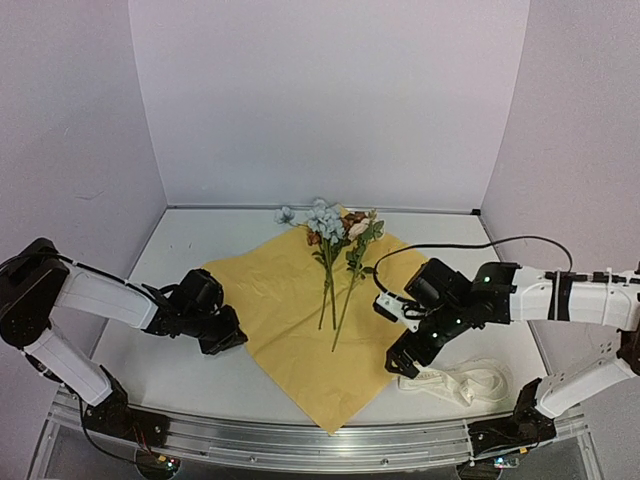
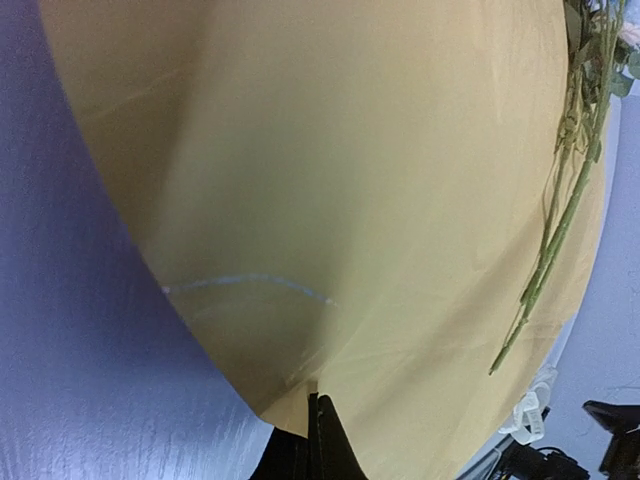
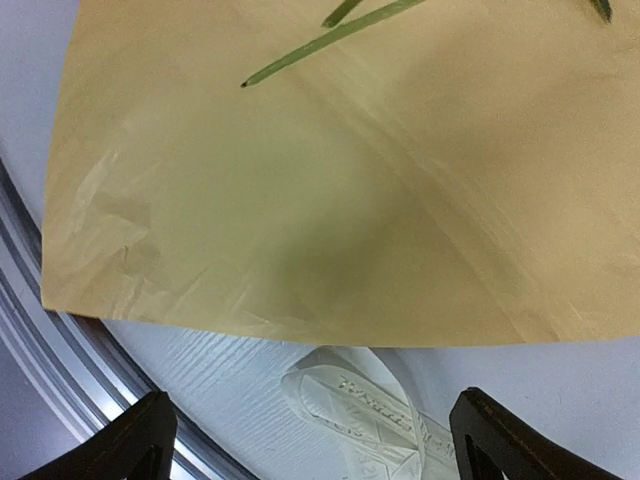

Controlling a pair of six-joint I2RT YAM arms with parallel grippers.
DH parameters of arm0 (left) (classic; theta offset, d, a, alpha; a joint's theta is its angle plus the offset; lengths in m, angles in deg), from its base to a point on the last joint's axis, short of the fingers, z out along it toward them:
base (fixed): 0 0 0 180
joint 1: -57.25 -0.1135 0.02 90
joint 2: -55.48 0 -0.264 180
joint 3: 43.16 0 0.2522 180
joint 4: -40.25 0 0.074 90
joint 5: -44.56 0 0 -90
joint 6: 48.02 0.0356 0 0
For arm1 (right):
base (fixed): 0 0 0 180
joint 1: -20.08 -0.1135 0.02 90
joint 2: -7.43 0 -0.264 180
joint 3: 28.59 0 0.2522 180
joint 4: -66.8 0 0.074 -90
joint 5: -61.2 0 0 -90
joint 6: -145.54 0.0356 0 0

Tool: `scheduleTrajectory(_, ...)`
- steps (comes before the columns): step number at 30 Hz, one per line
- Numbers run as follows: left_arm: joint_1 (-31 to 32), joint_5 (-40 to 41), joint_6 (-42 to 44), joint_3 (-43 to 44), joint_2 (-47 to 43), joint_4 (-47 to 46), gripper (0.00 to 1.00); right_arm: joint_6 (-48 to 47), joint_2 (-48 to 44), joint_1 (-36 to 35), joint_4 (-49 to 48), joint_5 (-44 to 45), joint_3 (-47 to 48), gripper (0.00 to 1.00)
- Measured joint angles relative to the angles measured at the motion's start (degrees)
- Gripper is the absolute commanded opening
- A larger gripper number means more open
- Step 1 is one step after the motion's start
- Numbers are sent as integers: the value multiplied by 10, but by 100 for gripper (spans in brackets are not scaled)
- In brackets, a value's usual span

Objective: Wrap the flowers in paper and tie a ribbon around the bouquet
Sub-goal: Move the flattened wrapping paper to the center of the board.

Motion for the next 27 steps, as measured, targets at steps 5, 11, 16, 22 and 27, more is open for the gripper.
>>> scheduleTrajectory(5, -40, -50, -3, 0, -63, 39, 0, -87, -6, -69, -22, 2, -35, 98)
scheduleTrajectory(11, -63, -113, -32, 0, -94, 45, 0, -163, -2, -167, -75, 44, -48, 98)
scheduleTrajectory(16, -73, -147, -55, -6, -103, 45, 0, -219, 36, -250, -148, 113, -59, 98)
scheduleTrajectory(22, -89, -178, -74, -19, -118, 46, 0, -269, 109, -320, -232, 190, -69, 98)
scheduleTrajectory(27, -102, -190, -78, -21, -128, 51, 0, -301, 153, -347, -290, 251, -69, 98)
